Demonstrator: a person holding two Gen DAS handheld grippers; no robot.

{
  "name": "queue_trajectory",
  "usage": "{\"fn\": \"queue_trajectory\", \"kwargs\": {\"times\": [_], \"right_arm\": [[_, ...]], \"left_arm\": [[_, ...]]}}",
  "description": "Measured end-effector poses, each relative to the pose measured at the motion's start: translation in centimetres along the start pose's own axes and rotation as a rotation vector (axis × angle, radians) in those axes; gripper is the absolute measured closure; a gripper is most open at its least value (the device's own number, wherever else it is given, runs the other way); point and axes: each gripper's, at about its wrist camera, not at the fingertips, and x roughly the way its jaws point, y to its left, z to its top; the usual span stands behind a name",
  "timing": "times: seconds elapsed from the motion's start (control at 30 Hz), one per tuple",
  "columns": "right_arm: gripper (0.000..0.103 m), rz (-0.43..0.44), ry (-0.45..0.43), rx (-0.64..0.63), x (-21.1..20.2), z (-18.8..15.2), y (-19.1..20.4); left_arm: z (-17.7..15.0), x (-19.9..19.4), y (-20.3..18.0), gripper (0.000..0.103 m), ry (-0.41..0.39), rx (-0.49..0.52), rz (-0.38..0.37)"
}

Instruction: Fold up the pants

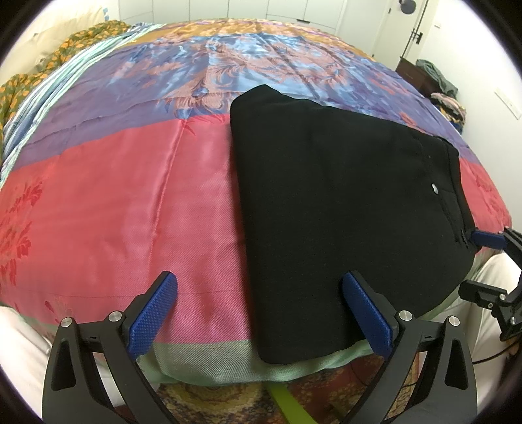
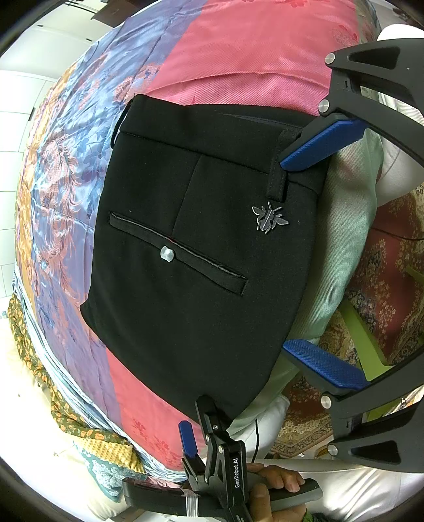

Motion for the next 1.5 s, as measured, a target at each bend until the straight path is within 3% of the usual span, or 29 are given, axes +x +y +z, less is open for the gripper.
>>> {"fn": "queue_trajectory", "kwargs": {"times": [0.13, 0.2, 0.27, 0.37, 0.43, 0.6, 0.7, 0.83, 0.93, 0.97, 1.07, 1.17, 1.2, 1.33, 1.37, 1.5], "right_arm": [[0.0, 0.005, -0.007, 0.007, -0.2, 0.1, -0.1], [0.001, 0.046, -0.045, 0.049, -1.5, 0.5, -0.7], [0.008, 0.149, -0.112, 0.148, -4.0, 1.0, -2.7], [0.008, 0.228, -0.258, 0.349, -8.1, 1.2, -8.3], [0.008, 0.263, -0.27, 0.475, -8.4, 1.1, -12.3], [0.012, 0.413, -0.154, 0.615, -4.2, 0.6, -16.7], [0.019, 0.448, -0.04, 0.618, -0.3, 0.5, -16.7], [0.02, 0.371, 0.013, 0.563, 1.7, 0.5, -16.0], [0.019, 0.503, 0.018, 0.608, 2.8, 0.7, -16.2], [0.018, 0.51, 0.029, 0.603, 3.1, 0.9, -16.1], [0.019, 0.489, 0.066, 0.527, 3.9, 1.5, -15.2], [0.023, 0.367, 0.096, 0.369, 3.9, 2.3, -12.8], [0.026, 0.319, 0.092, 0.318, 3.5, 2.7, -11.8], [0.049, 0.275, 0.056, 0.253, 1.8, 4.0, -10.1], [0.053, 0.279, 0.037, 0.253, 1.2, 4.5, -9.9], [0.06, 0.395, -0.042, 0.296, -0.6, 6.5, -9.7]], "left_arm": [[0.6, -0.1, 0.5, 0.002, 0.021, 0.007, -0.028], [1.4, -0.7, 1.6, 0.002, 0.04, -0.011, -0.052], [1.9, -1.3, 2.9, 0.002, 0.032, -0.036, -0.057], [2.5, -1.5, 5.3, 0.002, 0.041, -0.083, -0.095], [2.9, -0.9, 6.5, 0.003, 0.075, -0.125, -0.134], [3.3, 0.9, 6.6, 0.003, 0.163, -0.178, -0.292], [3.4, 2.4, 5.4, 0.003, 0.217, -0.145, -0.303], [3.9, 3.4, 3.5, 0.003, 0.245, -0.1, -0.323], [4.4, 4.1, 2.6, 0.003, 0.251, -0.106, -0.35], [4.6, 4.6, 2.2, 0.003, 0.257, -0.116, -0.358], [4.9, 5.7, 0.6, 0.003, 0.271, -0.121, -0.383], [5.0, 5.5, -1.8, 0.004, 0.267, -0.068, -0.333], [5.1, 4.9, -2.4, 0.008, 0.247, -0.041, -0.302], [6.1, 2.2, -3.2, 0.064, 0.171, 0.049, -0.225], [6.9, 1.4, -2.7, 0.072, 0.159, 0.038, -0.244], [10.3, -0.7, -0.7, 0.072, 0.095, -0.018, -0.3]]}}
